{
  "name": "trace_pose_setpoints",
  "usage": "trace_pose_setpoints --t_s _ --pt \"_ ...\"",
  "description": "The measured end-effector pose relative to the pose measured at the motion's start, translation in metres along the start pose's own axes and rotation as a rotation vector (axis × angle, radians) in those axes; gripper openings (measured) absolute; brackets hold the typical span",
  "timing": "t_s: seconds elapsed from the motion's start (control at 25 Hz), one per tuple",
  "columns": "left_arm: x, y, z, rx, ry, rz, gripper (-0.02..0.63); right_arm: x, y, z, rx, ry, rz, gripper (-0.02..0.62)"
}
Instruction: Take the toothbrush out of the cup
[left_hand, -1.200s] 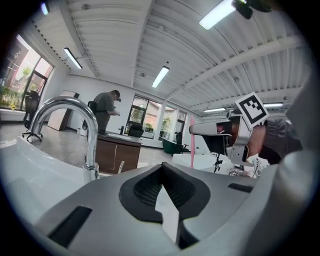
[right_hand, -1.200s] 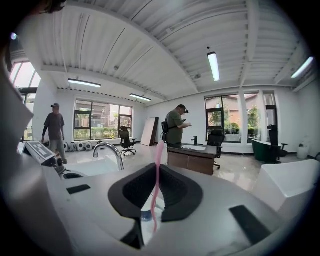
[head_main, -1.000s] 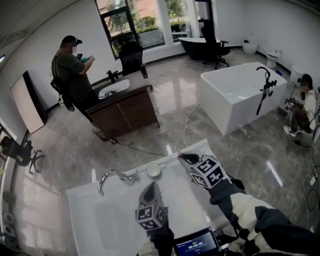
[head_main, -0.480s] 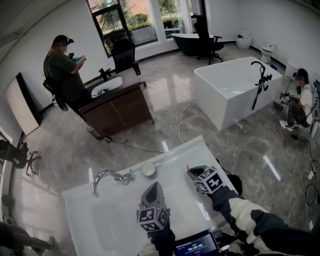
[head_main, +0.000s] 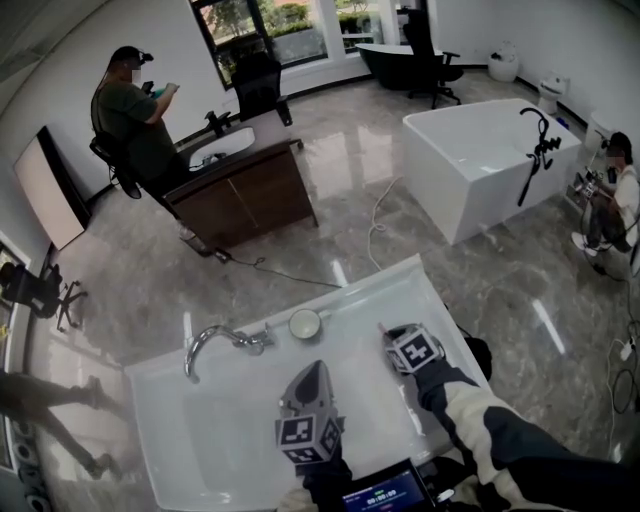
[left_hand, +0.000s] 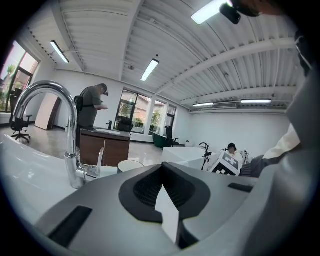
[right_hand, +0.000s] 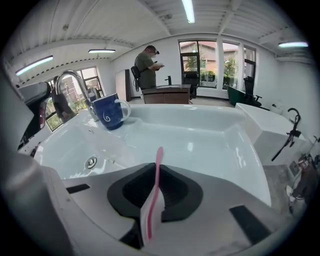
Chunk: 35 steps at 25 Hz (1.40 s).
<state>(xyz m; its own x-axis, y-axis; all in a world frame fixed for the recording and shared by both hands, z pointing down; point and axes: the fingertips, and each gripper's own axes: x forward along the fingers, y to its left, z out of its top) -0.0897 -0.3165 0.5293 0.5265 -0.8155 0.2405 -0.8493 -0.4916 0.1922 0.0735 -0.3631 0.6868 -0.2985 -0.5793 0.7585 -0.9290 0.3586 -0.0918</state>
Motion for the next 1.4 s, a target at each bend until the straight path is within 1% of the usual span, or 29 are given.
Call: trace_pose_setpoints --t_s 0.08,0.12,0.16,0.24,0.32,0.44,0.52,0.6,0.68,0.72,0.84,0.96,1.08,1.2,1.4 --pt "0.001 0.003 -0.004 -0.01 0.008 0.008 0.005 0.004 0.0 -0.002 0.002 0.012 -0.003 0.03" --pt "0.002 0.004 -0.005 -0.014 0.012 0.01 0.005 0.005 -0.001 -0.002 0.005 0.015 -0.003 0.05" --pt "0.003 0.004 -0.006 -0.015 0.014 0.011 0.005 0.006 -0.002 -0.002 0.009 0.013 -0.002 0.093" --pt "0.007 0.005 -0.004 -0.012 0.011 0.013 0.005 0.005 -0.006 0.003 0.022 -0.009 0.001 0.15" --pt "0.011 0.004 0.0 -0.011 0.004 0.008 0.005 -0.003 -0.006 0.017 0.034 -0.057 0.007 0.152" --pt "0.014 0.001 0.007 -0.017 -0.007 0.005 0.005 -0.035 0.002 0.053 0.035 -0.198 0.03 0.152" --pt "0.016 -0.001 0.014 -0.018 -0.017 0.007 0.005 -0.065 0.012 0.079 0.012 -0.322 0.044 0.138" --pt "0.019 -0.005 0.023 -0.011 -0.033 0.006 0.005 -0.098 0.024 0.101 -0.037 -0.44 0.048 0.096" --pt "0.023 -0.01 0.031 0.001 -0.05 0.0 0.005 -0.123 0.034 0.114 -0.086 -0.517 0.046 0.026" --pt "0.024 -0.012 0.034 0.007 -0.057 -0.003 0.005 -0.131 0.039 0.117 -0.102 -0.539 0.048 0.006" --pt "0.024 -0.016 0.041 0.031 -0.072 -0.005 0.005 -0.148 0.054 0.118 -0.124 -0.564 0.06 0.005" --pt "0.023 -0.025 0.045 0.073 -0.078 -0.003 0.005 -0.154 0.067 0.111 -0.12 -0.568 0.082 0.003" --pt "0.024 -0.032 0.045 0.096 -0.082 -0.001 0.005 -0.154 0.069 0.111 -0.122 -0.578 0.07 0.003" --pt "0.023 -0.035 0.047 0.105 -0.096 -0.001 0.005 -0.155 0.066 0.115 -0.128 -0.584 0.059 0.002" --pt "0.019 -0.033 0.046 0.098 -0.09 0.014 0.005 -0.155 0.07 0.115 -0.133 -0.577 0.067 0.002"
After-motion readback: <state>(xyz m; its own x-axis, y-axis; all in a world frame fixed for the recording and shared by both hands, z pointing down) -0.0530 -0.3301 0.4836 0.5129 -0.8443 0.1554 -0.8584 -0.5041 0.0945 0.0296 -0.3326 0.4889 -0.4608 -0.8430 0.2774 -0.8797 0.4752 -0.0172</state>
